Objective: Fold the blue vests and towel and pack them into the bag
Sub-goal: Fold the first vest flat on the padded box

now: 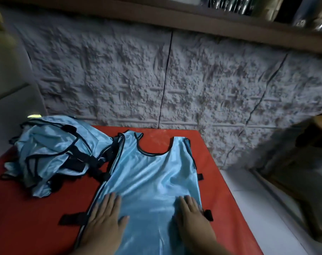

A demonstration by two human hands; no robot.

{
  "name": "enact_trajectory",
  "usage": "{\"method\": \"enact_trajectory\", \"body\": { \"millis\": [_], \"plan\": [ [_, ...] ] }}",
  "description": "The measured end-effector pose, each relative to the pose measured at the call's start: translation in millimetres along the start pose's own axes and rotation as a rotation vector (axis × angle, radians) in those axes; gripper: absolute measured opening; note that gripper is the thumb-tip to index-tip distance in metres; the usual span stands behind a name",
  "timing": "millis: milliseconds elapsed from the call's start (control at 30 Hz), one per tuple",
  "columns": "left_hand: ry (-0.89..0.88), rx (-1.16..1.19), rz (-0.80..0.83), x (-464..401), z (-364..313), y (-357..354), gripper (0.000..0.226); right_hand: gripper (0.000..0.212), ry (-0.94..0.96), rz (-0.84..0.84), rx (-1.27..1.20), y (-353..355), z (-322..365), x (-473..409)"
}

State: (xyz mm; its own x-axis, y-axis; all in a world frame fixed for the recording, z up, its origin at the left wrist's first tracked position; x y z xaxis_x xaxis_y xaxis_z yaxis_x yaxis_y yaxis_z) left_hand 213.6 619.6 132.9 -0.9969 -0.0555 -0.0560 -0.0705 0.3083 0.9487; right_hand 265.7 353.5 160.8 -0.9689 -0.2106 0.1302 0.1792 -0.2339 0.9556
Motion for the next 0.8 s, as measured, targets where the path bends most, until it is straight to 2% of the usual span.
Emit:
{"method": "enact_trajectory", "body": {
  "millis": [100,167,200,267,333,400,433,467,567,600,700,800],
  "plan": [
    [0.019,0.028,0.109,22,12,-8,0.078,0.086,-0.071,0.071,0.004,-3,-25,27],
    [0.010,0.036,0.089,29,17,-6,0.068,0.081,-0.164,0.127,-0.026,6,-40,39],
    [0.014,0.055,0.087,32,20,-3,0.065,0.083,-0.224,0.108,-0.093,16,-46,46],
    [-0.011,0.094,0.074,39,11,16,0.077,0.076,-0.400,0.019,-0.194,36,-57,62],
    [0.011,0.070,0.084,50,5,51,0.087,0.067,-0.612,-0.072,-0.169,54,-64,86],
    [0.191,0.076,-0.084,69,25,83,0.085,0.077,-0.730,-0.175,-0.167,63,-71,111],
    [0.266,0.083,-0.098,81,34,89,0.087,0.077,-0.728,-0.179,-0.163,59,-75,118],
    [0.312,0.107,-0.043,92,45,83,0.088,0.073,-0.702,-0.142,-0.192,51,-78,121],
    [0.441,0.158,0.135,119,70,62,0.097,0.048,-0.600,0.058,-0.299,25,-79,126],
    [0.448,0.189,0.117,124,69,65,0.091,0.047,-0.594,0.074,-0.292,22,-81,127],
    [0.509,0.250,0.159,142,61,66,0.034,0.049,-0.569,0.096,-0.251,20,-81,128],
    [0.617,0.427,0.052,153,68,71,0.026,0.042,-0.544,0.070,-0.292,30,-72,138]
  ]
}}
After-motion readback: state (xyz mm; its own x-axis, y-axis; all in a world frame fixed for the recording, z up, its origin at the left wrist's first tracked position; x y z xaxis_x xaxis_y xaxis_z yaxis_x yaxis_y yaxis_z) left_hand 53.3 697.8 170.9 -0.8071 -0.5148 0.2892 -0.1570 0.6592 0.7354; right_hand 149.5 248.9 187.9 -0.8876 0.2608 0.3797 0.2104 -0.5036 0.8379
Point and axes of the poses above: each hand's wrist, its own x-axis away from the middle knuckle, its own y-axis out of the back of the hand, z = x × y, the point moved 10 cm from there along -x, towards the middle knuckle, and after that the axes turned 1 degree about -y, right-handed, at the moved point
